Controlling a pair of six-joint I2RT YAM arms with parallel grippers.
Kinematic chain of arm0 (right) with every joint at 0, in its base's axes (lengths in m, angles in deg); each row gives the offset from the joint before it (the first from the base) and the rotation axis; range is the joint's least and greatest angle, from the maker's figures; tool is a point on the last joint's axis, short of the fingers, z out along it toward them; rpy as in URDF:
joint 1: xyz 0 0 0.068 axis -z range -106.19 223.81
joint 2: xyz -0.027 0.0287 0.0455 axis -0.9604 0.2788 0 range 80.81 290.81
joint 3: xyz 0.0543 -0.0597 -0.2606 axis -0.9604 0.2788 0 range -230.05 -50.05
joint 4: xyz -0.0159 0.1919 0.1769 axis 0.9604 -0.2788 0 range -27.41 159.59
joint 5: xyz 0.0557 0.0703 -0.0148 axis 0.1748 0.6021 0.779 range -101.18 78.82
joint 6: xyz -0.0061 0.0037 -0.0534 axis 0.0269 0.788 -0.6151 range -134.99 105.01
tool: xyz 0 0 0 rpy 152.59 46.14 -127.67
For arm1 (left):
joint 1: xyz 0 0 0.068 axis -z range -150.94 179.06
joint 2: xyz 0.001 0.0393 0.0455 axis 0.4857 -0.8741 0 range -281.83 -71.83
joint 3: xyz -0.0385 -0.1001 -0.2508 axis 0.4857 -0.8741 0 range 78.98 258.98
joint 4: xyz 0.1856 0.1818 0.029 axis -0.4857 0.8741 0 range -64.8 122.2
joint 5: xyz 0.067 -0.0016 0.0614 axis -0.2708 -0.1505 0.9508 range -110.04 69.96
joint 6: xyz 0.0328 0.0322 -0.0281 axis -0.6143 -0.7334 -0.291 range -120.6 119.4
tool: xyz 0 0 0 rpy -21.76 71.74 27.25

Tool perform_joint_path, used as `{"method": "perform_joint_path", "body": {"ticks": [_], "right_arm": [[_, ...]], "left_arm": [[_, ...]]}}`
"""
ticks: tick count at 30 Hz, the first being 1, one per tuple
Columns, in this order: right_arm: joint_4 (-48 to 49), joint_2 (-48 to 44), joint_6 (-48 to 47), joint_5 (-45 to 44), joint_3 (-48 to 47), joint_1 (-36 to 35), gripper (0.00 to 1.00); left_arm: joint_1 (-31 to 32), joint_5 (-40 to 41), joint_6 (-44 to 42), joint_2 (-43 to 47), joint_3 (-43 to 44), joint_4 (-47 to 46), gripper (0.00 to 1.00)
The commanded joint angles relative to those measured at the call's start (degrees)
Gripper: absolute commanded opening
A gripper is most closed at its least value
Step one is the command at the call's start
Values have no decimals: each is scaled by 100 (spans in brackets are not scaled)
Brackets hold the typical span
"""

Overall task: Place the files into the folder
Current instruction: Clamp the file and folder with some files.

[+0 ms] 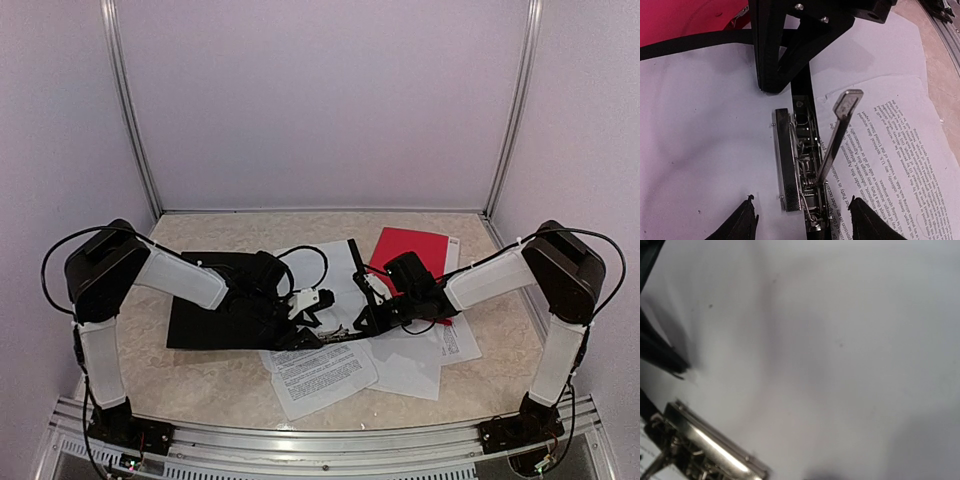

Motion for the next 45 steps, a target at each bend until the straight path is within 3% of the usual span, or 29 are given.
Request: {"method": "perform_joint_path", "body": {"ticks": [1, 16, 30, 40, 45], "right_arm": [[-224, 105, -39, -6, -50, 19, 1], [-188, 186, -30, 32, -15, 19, 1], [-204, 221, -24, 41, -61, 19, 1], [-300, 193, -66, 25, -125, 14, 1], [-315, 171, -74, 36, -154, 19, 1]], "left_arm": [[-8, -63, -149, -191, 83, -296, 61], [152, 151, -172, -250, -189, -725, 43], [152, 272, -15, -268, -439, -1009, 33], [145, 285, 23, -293, -429, -1012, 32], [145, 377, 39, -228, -460, -1094, 41]]}}
